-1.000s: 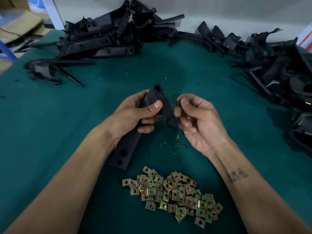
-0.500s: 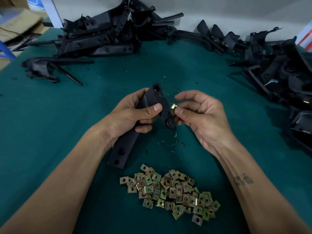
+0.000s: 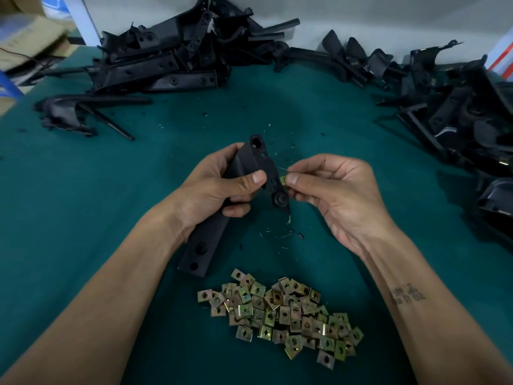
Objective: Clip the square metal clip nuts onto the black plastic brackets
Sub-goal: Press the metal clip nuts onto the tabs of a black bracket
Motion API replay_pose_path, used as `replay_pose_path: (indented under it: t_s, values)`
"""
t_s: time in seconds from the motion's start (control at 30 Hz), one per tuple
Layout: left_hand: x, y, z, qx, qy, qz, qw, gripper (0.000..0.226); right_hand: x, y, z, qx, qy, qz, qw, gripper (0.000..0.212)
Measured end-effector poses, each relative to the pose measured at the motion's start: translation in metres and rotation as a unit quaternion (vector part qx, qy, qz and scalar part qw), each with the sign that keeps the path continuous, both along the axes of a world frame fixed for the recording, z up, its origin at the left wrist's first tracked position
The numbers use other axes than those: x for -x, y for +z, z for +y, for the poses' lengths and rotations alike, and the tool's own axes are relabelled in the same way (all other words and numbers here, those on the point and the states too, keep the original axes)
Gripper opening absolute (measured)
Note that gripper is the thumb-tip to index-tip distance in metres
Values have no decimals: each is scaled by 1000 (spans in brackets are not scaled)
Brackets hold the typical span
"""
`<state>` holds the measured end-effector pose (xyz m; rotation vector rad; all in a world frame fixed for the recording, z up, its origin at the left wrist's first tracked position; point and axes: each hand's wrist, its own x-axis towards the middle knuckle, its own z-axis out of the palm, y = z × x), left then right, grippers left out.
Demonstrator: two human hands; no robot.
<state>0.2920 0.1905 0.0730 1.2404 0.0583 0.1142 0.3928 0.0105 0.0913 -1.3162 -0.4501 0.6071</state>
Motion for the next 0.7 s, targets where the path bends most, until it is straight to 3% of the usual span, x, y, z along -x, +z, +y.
replay_pose_path:
  t_s: [0.4, 0.5, 0.7]
  values:
    - [0, 0, -3, -11, 36, -4, 999, 27, 22, -4, 17, -28, -78, 67, 994, 20]
    - [0, -3, -3, -12, 37, -8, 999, 20, 24, 0, 13, -47, -36, 74, 995, 11]
    - [0, -3, 0, 2, 53, -27, 998, 18, 22, 2, 8, -60, 62, 194, 977, 37]
